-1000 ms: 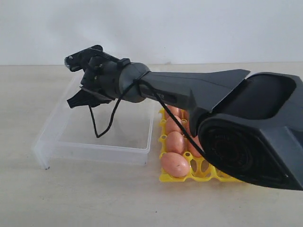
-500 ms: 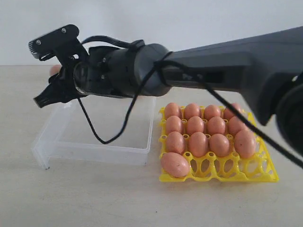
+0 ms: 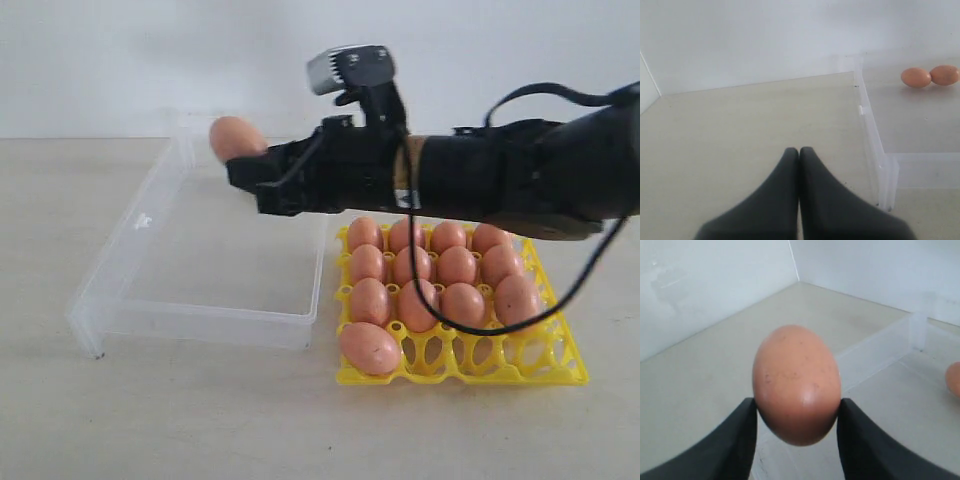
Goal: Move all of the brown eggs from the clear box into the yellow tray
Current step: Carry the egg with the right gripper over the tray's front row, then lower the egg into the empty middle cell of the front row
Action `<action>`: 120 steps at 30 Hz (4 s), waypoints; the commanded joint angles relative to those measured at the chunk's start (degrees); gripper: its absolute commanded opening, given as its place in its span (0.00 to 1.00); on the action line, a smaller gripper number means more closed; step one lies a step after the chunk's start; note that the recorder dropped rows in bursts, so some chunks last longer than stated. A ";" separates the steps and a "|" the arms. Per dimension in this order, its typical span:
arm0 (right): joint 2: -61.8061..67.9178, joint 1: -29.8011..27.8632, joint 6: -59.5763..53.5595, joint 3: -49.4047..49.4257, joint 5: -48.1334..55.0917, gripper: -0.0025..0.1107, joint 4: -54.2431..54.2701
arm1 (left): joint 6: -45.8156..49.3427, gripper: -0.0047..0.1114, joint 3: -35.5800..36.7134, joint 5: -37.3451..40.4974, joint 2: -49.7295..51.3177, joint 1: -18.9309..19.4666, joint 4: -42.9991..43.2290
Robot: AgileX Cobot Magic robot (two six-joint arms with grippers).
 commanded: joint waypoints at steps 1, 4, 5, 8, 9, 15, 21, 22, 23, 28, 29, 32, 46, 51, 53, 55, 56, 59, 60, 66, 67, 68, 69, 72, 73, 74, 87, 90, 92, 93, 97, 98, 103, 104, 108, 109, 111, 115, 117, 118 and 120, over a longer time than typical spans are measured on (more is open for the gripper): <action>-11.26 -4.57 -0.71 10.23 -3.14 0.02 0.11 | -0.52 0.00 0.18 -0.58 -0.10 0.07 -0.41; -18.66 -6.60 -0.71 17.41 -2.69 0.02 0.00 | -0.52 0.00 0.18 -0.58 -0.10 0.07 -0.41; -24.15 -7.38 -0.71 22.22 -0.78 0.02 0.00 | -0.52 0.00 0.18 -0.58 -0.10 0.07 -0.41; -33.66 -7.38 -0.60 29.12 6.35 0.02 0.00 | -0.52 0.00 0.18 -0.58 -0.10 0.07 -0.41; -38.34 -7.38 -0.60 31.96 9.48 0.02 0.00 | -0.52 0.00 0.18 -0.58 -0.10 0.07 -0.41; -43.52 -7.38 2.60 38.78 14.07 0.02 0.23 | -0.52 0.00 0.18 -0.44 -0.10 0.07 -0.41; -30.34 -7.38 2.97 38.26 -1.78 0.02 2.27 | -0.52 0.00 0.18 -0.44 -0.10 0.07 -0.41; -26.89 -7.38 2.97 36.55 -5.30 0.02 2.27 | -0.52 0.00 0.18 -0.44 -0.10 0.07 -0.41; -25.21 -7.38 2.97 35.25 -6.57 0.02 2.27 | -0.52 0.00 0.18 -0.44 -0.10 0.07 -0.41; -21.44 -12.47 3.19 27.75 -9.90 0.02 1.90 | -0.52 0.00 0.18 -0.44 -0.10 0.07 -0.41; -21.30 -14.26 3.19 26.07 -10.24 0.02 1.90 | -0.52 0.00 0.18 -0.44 -0.10 0.07 -0.41; -21.30 -20.03 3.84 21.36 -12.26 0.02 1.90 | -0.52 0.00 0.18 -0.44 -0.10 0.07 -0.41; -2.35 -45.61 25.76 1.87 -27.50 0.02 -26.84 | -0.52 0.00 0.18 -0.44 -0.10 0.07 -0.41; -2.23 -40.40 15.27 1.89 -27.50 0.02 -33.93 | -0.52 0.00 0.18 -0.44 -0.10 -0.03 -0.41; -2.23 -37.43 11.40 1.89 -27.50 0.02 -39.09 | -0.52 0.00 0.18 -0.44 -0.10 -0.03 -0.41; -2.23 -34.72 11.12 1.89 -27.50 0.02 -43.99 | -0.52 0.00 0.18 -0.44 -0.10 -0.03 -0.41; -2.23 -33.36 11.12 1.89 -27.50 0.02 -45.70 | -0.52 0.00 0.18 -0.44 -0.10 -0.03 -0.41; -2.23 -30.52 11.67 2.69 -27.50 0.02 -47.89 | -0.52 0.00 0.18 -0.44 -0.10 -0.03 -0.41; -2.33 -30.26 11.81 3.47 -27.50 0.02 -48.03 | -0.52 0.00 0.18 -0.44 -0.10 -0.03 -0.41; -3.35 -30.26 10.91 11.37 -27.50 0.02 -48.08 | -0.52 0.00 0.18 -0.44 -0.10 -0.03 -0.41; -3.64 -30.26 10.64 12.37 -27.50 0.02 -48.08 | -0.52 0.00 0.18 -0.44 -0.10 -0.03 -0.41; -3.93 -30.26 10.64 13.35 -27.06 0.02 -48.08 | -0.52 0.00 0.18 -0.44 -0.10 -0.03 -0.41; -4.41 -30.26 10.90 14.31 -25.75 0.02 -48.08 | -0.52 0.00 0.18 -0.44 -0.10 -0.03 -0.41; -5.24 -30.14 10.35 16.53 -22.93 0.02 -48.08 | -0.52 0.00 0.18 -0.44 -0.10 -0.03 -0.41; -5.37 -30.17 10.06 16.92 -22.23 0.02 -48.08 | -0.52 0.00 0.18 -0.44 -0.10 -0.03 -0.41; -5.37 -30.11 10.06 17.26 -21.24 0.02 -48.08 | -0.52 0.00 0.18 -0.44 -0.10 -0.03 -0.41; -5.23 -30.11 9.88 18.74 -9.47 0.02 -48.08 | -0.52 0.00 0.18 -0.44 -0.10 -0.03 -0.41; -5.10 -28.82 9.77 18.74 -8.91 0.02 -47.55 | -0.52 0.00 0.18 -0.44 -0.10 -0.03 -0.41; -5.10 -27.75 9.32 18.74 -7.00 0.02 -47.23 | -0.52 0.00 0.18 -0.44 -0.10 -0.03 -0.41; -5.10 -27.33 9.32 18.74 -5.77 0.02 -47.12 | -0.52 0.00 0.18 -0.44 -0.10 -0.03 -0.41; -5.10 -26.63 9.32 18.74 -2.50 0.02 -46.06 | -0.52 0.00 0.18 -0.44 -0.10 -0.03 -0.41; -5.10 -26.63 9.32 18.74 -2.35 0.02 -45.79 | -0.52 0.00 0.18 -0.44 -0.10 -0.03 -0.41; -5.10 -26.10 9.32 18.74 -3.66 0.02 -42.54 | -0.52 0.00 0.18 -0.44 -0.10 -0.03 -0.41; -5.10 -25.67 9.32 18.74 -3.65 0.02 -41.91 | -0.52 0.00 0.18 -0.44 -0.10 -0.03 -0.41; -5.10 -24.99 9.32 18.74 -3.41 0.02 -43.08 | -0.52 0.00 0.18 -0.44 -0.10 -0.03 -0.41; -5.10 -24.99 9.42 18.74 -3.67 0.02 -43.18 | -0.52 0.00 0.18 -0.44 -0.10 -0.03 -0.41; -5.10 -24.99 9.84 18.74 -4.69 0.02 -43.18 | -0.52 0.00 0.18 -0.44 -0.10 -0.03 -0.41; -5.10 -24.99 9.84 18.74 -5.50 0.02 -43.18 | -0.52 0.00 0.18 -0.44 -0.10 -0.03 -0.41; -5.10 -24.99 9.84 18.74 -5.49 0.02 -43.32 | -0.52 0.00 0.18 -0.44 -0.10 -0.03 -0.41; -5.10 -24.99 9.84 18.74 -5.49 0.02 -43.32 | -0.52 0.00 0.18 -0.44 -0.10 -0.03 -0.41; -5.10 -24.99 9.99 18.74 -5.49 0.03 -43.30 | -0.52 0.00 0.18 -0.44 -0.10 -0.03 -0.41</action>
